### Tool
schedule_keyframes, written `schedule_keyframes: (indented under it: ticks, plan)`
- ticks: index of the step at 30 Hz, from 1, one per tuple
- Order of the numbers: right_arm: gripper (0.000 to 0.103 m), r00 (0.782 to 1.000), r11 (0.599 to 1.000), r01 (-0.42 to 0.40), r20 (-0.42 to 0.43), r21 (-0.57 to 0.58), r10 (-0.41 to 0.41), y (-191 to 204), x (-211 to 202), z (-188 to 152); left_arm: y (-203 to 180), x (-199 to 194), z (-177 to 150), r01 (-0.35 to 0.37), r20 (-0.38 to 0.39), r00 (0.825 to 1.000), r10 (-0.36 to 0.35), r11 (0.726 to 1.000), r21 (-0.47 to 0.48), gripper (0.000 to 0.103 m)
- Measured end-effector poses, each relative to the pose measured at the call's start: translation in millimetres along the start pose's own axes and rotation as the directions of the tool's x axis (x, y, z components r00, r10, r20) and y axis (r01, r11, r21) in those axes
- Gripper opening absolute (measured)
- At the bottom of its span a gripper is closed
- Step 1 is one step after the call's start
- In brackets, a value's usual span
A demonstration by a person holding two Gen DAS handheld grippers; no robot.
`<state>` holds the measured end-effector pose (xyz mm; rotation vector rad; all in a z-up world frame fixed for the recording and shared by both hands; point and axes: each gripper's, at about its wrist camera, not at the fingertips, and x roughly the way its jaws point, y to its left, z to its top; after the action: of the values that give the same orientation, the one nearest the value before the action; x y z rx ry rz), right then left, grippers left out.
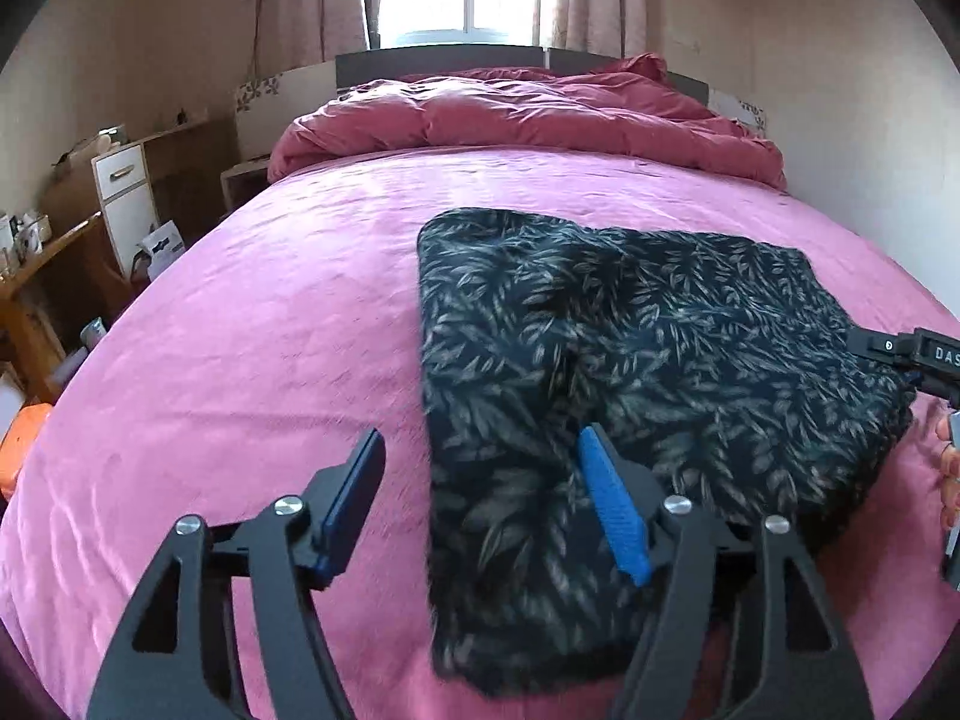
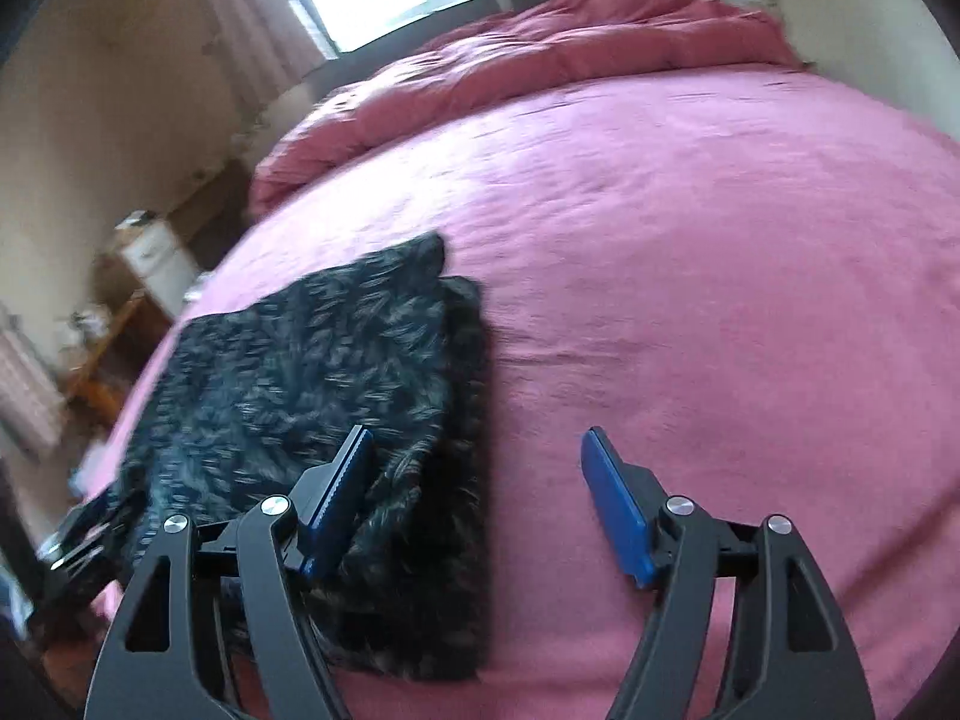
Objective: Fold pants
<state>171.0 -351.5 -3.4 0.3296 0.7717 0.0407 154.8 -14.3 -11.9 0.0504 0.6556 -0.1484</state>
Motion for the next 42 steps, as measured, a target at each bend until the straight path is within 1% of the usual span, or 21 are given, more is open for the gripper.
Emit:
schedule_keyframes:
  ticks: [1,2,3,4,6,8,9,10,12,13,14,16,19,21,24,27,30,31,33,38,42]
  plan:
    - [0.070,1.000,1.000,0.010,0.007,0.003,-0.010,1.2,-7.5,-0.8,-3.0,-4.2,-2.3,-0.010,0.005,1.000,0.010,1.000,0.008,0.071]
    - [0.070,1.000,1.000,0.012,0.028,-0.002,-0.012,5.8,-16.9,-3.3,-5.6,-6.9,-3.5,-0.018,0.013,1.000,0.018,1.000,0.016,0.076]
    - [0.070,0.999,1.000,0.015,0.051,-0.014,-0.014,10.4,-26.5,-5.5,-7.6,-15.5,-6.4,-0.006,0.031,1.000,0.005,1.000,0.023,0.084]
    - [0.070,0.997,0.999,0.013,0.074,-0.035,-0.011,17.9,-36.5,-7.8,-15.8,-22.1,-7.7,0.021,0.044,0.999,-0.022,0.999,0.026,0.087]
    - [0.070,0.997,0.997,0.020,0.075,-0.072,-0.015,32.1,-43.5,-14.5,-22.4,-23.0,-12.1,0.048,0.041,0.998,-0.050,0.998,0.048,0.088]
    - [0.070,0.996,0.991,0.082,0.034,-0.110,-0.079,41.0,-36.6,-23.6,-29.4,-20.5,-13.7,0.007,0.029,1.000,-0.009,0.997,0.079,0.088]
    - [0.072,0.992,0.985,0.128,0.010,-0.119,-0.128,40.9,-31.3,-26.2,-30.8,-16.3,-16.0,-0.003,0.012,1.000,0.002,0.996,0.088,0.089]
    - [0.078,0.986,0.982,0.162,-0.035,-0.097,-0.166,33.6,-24.3,-29.6,-29.6,-13.2,-16.6,0.000,-0.002,1.000,0.000,0.997,0.083,0.089]
    - [0.080,0.987,0.990,0.140,-0.075,-0.017,-0.141,18.7,-19.9,-33.1,-25.9,-5.3,-16.7,0.019,-0.046,0.999,-0.017,0.999,0.049,0.090]
    - [0.081,0.989,0.992,0.120,-0.090,0.025,-0.117,11.3,-17.4,-32.6,-24.3,-4.1,-18.4,0.023,-0.050,0.999,-0.021,0.999,0.041,0.090]
    - [0.081,0.989,0.992,0.121,-0.090,0.022,-0.119,11.4,-17.3,-32.5,-24.2,-4.3,-19.8,0.021,-0.045,0.999,-0.020,0.999,0.041,0.090]
    - [0.081,0.988,0.990,0.142,-0.065,-0.008,-0.143,17.4,-18.6,-33.9,-23.7,-1.7,-18.9,0.011,-0.041,0.999,-0.009,0.999,0.046,0.090]
    - [0.082,0.992,0.992,0.121,-0.024,0.017,-0.121,17.6,-26.7,-40.8,-21.6,-6.9,-20.1,0.001,-0.033,0.999,0.000,1.000,0.023,0.090]
    - [0.083,0.994,0.994,0.112,0.003,0.021,-0.112,22.1,-38.5,-45.2,-23.7,-16.2,-23.1,-0.027,-0.013,1.000,0.028,1.000,0.009,0.101]
    - [0.086,0.992,0.992,0.124,0.031,-0.031,-0.123,37.2,-54.6,-58.7,-30.3,-35.7,-29.4,-0.059,0.038,0.998,0.058,0.998,0.009,0.101]
    - [0.090,0.991,0.988,0.131,0.033,-0.083,-0.129,61.1,-60.1,-75.4,-37.7,-46.7,-34.6,-0.098,0.033,0.995,0.098,0.995,0.027,0.101]
    - [0.094,0.991,0.985,0.131,0.046,-0.115,-0.127,77.4,-70.6,-93.1,-41.3,-60.1,-43.4,-0.161,0.040,0.986,0.160,0.987,0.016,0.101]
    - [0.096,0.991,0.984,0.130,0.053,-0.120,-0.124,82.6,-74.8,-98.9,-40.3,-64.1,-46.5,-0.160,0.043,0.986,0.159,0.987,0.010,0.101]
    - [0.100,0.987,0.981,0.154,0.069,-0.116,-0.147,92.0,-83.3,-110.3,-35.0,-72.3,-52.7,-0.120,0.048,0.992,0.121,0.993,-0.011,0.101]
    - [0.099,0.980,0.972,0.183,0.100,-0.148,-0.169,109.2,-94.0,-133.4,-14.0,-83.7,-64.6,-0.096,0.032,0.994,0.101,0.987,-0.126,0.101]
    - [0.099,0.973,0.963,0.199,0.153,-0.180,-0.173,122.6,-105.9,-145.7,-10.3,-88.6,-71.8,-0.111,0.029,0.993,0.116,0.984,-0.137,0.101]
